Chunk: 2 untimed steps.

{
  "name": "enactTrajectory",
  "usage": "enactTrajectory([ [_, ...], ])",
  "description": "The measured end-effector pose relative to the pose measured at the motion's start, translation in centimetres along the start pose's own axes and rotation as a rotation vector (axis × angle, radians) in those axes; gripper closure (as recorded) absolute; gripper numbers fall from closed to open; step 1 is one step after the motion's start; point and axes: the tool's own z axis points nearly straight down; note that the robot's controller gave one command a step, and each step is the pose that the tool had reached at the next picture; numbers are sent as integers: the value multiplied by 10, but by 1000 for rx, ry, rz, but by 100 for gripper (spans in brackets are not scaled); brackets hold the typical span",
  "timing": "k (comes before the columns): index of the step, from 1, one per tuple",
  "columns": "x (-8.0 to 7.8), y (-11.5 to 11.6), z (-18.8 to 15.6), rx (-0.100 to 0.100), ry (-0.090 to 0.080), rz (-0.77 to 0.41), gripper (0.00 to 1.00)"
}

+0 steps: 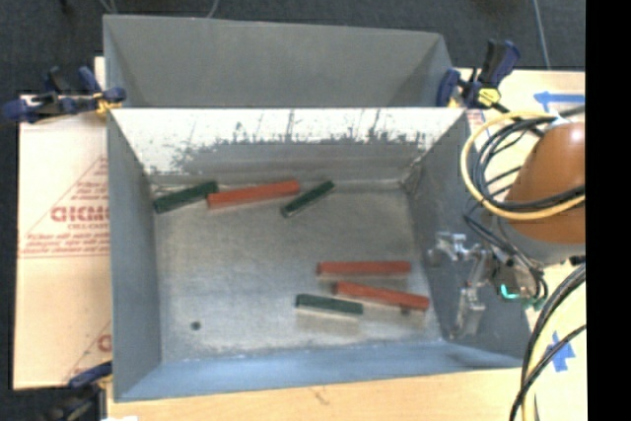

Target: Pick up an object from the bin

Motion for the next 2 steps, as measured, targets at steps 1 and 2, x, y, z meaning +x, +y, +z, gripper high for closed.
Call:
enactTrajectory([
  [1, -50, 53, 79, -2, -6, -35, 0],
  [2, -50, 49, 75, 2, -10, -36, 100],
])
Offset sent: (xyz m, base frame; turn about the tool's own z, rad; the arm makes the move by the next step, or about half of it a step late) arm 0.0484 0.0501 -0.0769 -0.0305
